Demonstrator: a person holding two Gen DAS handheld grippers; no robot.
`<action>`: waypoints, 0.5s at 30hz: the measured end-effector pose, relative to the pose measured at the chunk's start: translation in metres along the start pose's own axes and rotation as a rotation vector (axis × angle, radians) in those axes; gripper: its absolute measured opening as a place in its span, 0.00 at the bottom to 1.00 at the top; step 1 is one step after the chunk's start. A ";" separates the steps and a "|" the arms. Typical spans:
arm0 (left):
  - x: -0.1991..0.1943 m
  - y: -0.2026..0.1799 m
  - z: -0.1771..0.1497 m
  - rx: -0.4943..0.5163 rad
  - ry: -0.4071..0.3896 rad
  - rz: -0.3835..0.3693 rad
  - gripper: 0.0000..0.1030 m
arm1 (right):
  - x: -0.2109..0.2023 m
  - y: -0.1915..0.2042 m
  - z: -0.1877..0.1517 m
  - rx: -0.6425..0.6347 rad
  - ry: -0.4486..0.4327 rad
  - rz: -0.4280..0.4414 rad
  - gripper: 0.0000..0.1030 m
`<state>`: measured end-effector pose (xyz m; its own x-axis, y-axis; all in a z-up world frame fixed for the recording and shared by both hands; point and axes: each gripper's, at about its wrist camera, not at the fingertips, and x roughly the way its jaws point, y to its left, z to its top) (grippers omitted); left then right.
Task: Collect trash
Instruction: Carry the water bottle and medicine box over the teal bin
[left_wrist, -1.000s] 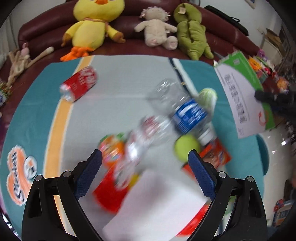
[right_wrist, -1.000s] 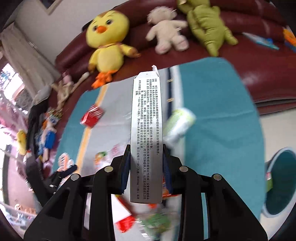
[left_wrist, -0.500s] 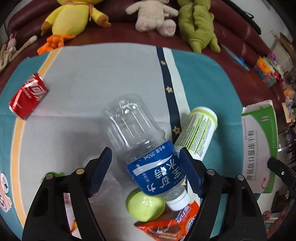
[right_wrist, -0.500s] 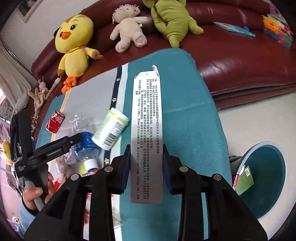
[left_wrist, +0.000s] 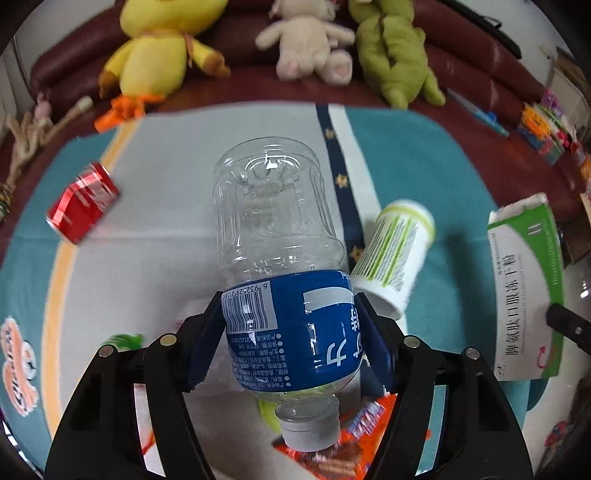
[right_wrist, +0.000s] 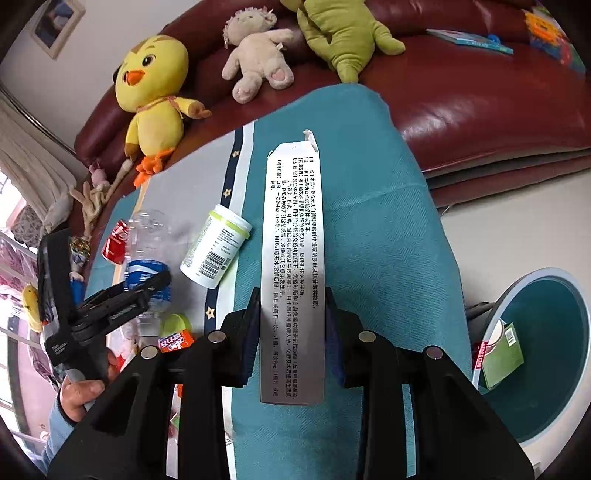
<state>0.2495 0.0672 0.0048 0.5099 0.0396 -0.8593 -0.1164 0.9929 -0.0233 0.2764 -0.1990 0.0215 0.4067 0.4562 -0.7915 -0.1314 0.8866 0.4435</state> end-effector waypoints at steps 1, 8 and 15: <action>-0.009 -0.001 0.001 0.004 -0.019 0.000 0.67 | -0.005 -0.003 -0.001 0.009 -0.007 0.009 0.29; -0.066 -0.070 -0.007 0.147 -0.072 -0.139 0.68 | -0.050 -0.037 -0.010 0.066 -0.079 0.010 0.29; -0.070 -0.190 -0.043 0.344 -0.006 -0.300 0.68 | -0.115 -0.122 -0.040 0.190 -0.166 -0.087 0.29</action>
<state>0.1991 -0.1293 0.0473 0.4827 -0.2562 -0.8375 0.3265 0.9399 -0.0993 0.2098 -0.3564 0.0412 0.5540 0.3463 -0.7571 0.0765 0.8844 0.4605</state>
